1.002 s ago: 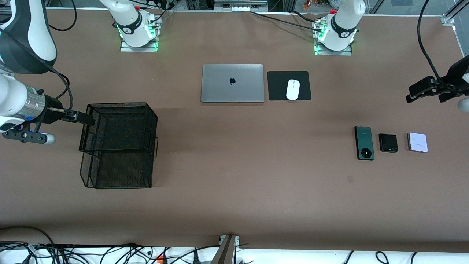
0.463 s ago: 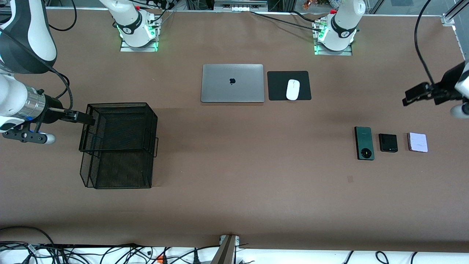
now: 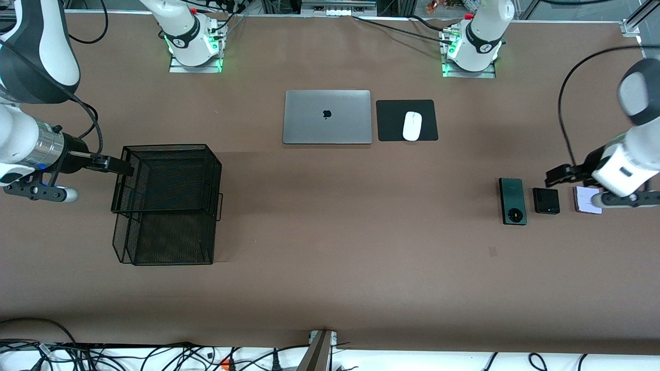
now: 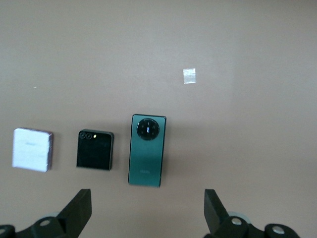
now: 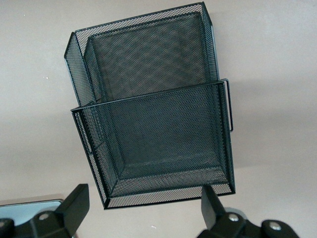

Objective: Place phones with both arms
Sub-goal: 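Lower the left gripper and grasp the green phone, then carry the green phone with the left gripper toward the laptop, then set the green phone down and open the left gripper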

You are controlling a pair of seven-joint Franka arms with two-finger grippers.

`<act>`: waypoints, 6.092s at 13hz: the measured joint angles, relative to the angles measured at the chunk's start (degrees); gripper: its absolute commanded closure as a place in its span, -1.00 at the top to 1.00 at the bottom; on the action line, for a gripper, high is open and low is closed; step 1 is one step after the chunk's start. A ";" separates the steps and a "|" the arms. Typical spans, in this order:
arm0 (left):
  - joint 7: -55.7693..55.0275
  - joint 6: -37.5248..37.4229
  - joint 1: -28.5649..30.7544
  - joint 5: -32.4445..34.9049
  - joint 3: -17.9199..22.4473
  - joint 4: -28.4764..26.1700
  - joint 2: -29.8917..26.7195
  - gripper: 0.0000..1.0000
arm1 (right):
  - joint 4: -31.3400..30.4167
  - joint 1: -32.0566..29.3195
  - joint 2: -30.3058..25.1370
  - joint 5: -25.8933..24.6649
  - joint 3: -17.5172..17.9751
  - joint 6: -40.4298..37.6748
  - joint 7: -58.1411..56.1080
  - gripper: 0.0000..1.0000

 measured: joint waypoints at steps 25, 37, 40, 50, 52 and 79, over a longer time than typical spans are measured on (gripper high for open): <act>0.41 41.34 3.51 10.36 -0.57 -19.53 16.27 1.00 | -0.05 -0.01 0.00 0.02 0.00 -0.17 0.00 1.00; 0.22 43.02 5.06 10.35 -1.89 -21.55 15.87 -0.02 | -0.08 0.47 -0.03 0.02 -0.72 -0.20 0.00 1.00; 0.22 43.03 5.12 10.35 -1.95 -21.54 15.87 -0.72 | -0.08 1.04 -0.03 0.02 -1.51 -0.20 0.00 1.00; -10.77 30.89 -2.52 5.46 -7.35 -6.63 17.50 -1.00 | -0.08 2.25 -0.04 0.02 -2.21 -0.18 0.00 1.00; -21.00 28.86 -9.80 5.46 -7.60 -4.28 18.73 -1.00 | -0.08 2.28 -0.04 0.02 -2.37 -0.08 0.00 1.00; -60.92 9.80 -53.17 6.96 6.36 44.10 45.09 1.00 | 0.00 3.31 -0.06 0.02 -2.61 0.04 -0.40 1.00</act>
